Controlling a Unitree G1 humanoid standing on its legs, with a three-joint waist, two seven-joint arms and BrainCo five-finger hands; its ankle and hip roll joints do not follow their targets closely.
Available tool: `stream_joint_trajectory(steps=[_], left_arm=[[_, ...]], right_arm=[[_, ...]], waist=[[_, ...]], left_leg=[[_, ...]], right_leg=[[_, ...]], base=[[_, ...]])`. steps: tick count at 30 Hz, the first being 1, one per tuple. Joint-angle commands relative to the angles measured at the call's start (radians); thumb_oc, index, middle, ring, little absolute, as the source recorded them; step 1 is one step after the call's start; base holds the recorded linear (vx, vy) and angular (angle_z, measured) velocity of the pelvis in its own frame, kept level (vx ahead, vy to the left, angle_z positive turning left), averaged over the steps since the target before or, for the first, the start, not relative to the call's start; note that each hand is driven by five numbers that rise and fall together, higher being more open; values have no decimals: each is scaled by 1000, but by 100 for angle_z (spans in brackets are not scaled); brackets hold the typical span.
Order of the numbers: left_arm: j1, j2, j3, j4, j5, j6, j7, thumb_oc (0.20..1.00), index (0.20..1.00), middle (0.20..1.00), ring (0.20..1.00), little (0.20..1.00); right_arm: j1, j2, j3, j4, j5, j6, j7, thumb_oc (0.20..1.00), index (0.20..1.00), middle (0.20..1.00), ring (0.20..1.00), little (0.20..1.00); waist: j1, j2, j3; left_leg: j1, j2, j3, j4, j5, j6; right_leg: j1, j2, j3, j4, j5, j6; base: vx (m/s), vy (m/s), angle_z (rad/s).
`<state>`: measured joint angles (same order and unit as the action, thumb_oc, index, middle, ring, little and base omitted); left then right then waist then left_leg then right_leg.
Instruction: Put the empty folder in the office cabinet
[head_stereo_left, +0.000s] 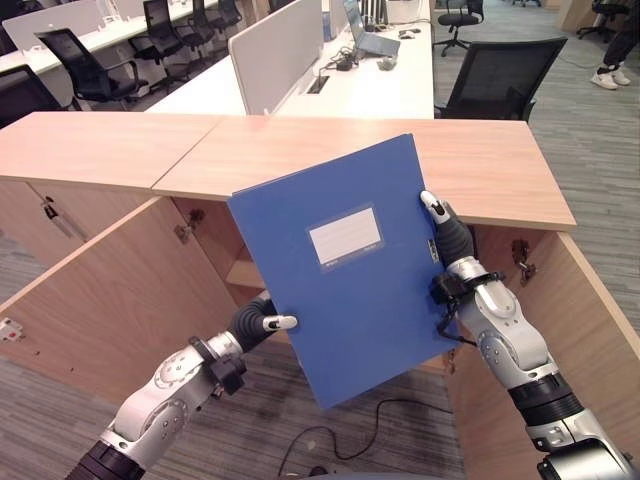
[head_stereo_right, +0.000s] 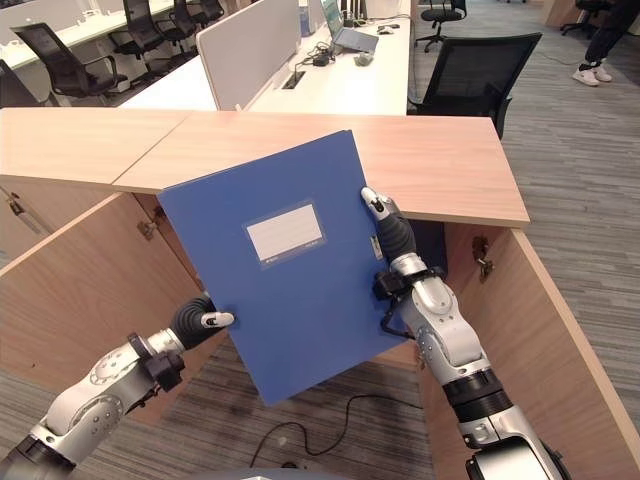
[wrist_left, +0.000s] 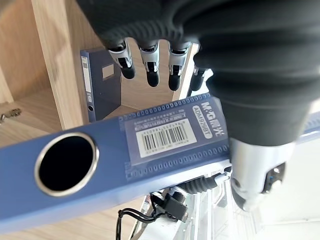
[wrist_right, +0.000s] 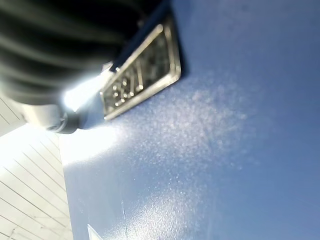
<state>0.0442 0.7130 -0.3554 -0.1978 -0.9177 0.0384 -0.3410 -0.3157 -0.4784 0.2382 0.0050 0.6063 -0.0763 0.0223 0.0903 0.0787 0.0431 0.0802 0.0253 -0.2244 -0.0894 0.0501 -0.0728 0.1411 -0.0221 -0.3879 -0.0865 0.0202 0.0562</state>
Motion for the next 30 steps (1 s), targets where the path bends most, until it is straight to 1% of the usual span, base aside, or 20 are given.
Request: stream_joint_trajectory(steps=[1, 3, 12, 20, 30], left_arm=[[0, 2, 16, -63, -33, -45, 4, 865, 865, 865, 865, 865], [2, -18, 18, -55, -42, -45, 14, 200, 200, 200, 200, 200], [27, -103, 56, -26, -10, -68, 51, 200, 200, 200, 200, 200], [36, -134, 71, -14, 6, -72, 60, 200, 200, 200, 200, 200], [39, -150, 76, -5, 14, -76, 67, 200, 200, 200, 200, 200]], right_arm=[[-107, 41, 30, -43, 7, -64, 7, 200, 200, 200, 200, 200], [-106, 43, 30, -47, 6, -62, 7, 200, 200, 200, 200, 200], [-95, 53, 2, -68, -7, -61, 1, 200, 200, 200, 200, 200], [-86, 60, -10, -77, -13, -60, 0, 200, 200, 200, 200, 200], [-84, 68, -12, -78, -18, -58, -2, 200, 200, 200, 200, 200]], waist=[[-13, -78, -35], [-13, -79, -35], [-9, -84, -35], [-8, -86, -35], [-7, -86, -37]], left_leg=[[11, -44, 42, 2, -71, 42], [11, -43, 42, 2, -71, 42], [8, -44, 40, 2, -69, 42], [7, -45, 40, 2, -68, 43], [5, -44, 42, 2, -66, 42]], right_leg=[[12, -94, 125, 23, -33, 44], [12, -95, 124, 23, -33, 44], [13, -95, 121, 21, -32, 42], [13, -95, 120, 19, -30, 42], [12, -96, 121, 16, -26, 42]], base=[[0, 0, 0], [0, 0, 0], [0, 0, 0], [0, 0, 0], [0, 0, 0]])
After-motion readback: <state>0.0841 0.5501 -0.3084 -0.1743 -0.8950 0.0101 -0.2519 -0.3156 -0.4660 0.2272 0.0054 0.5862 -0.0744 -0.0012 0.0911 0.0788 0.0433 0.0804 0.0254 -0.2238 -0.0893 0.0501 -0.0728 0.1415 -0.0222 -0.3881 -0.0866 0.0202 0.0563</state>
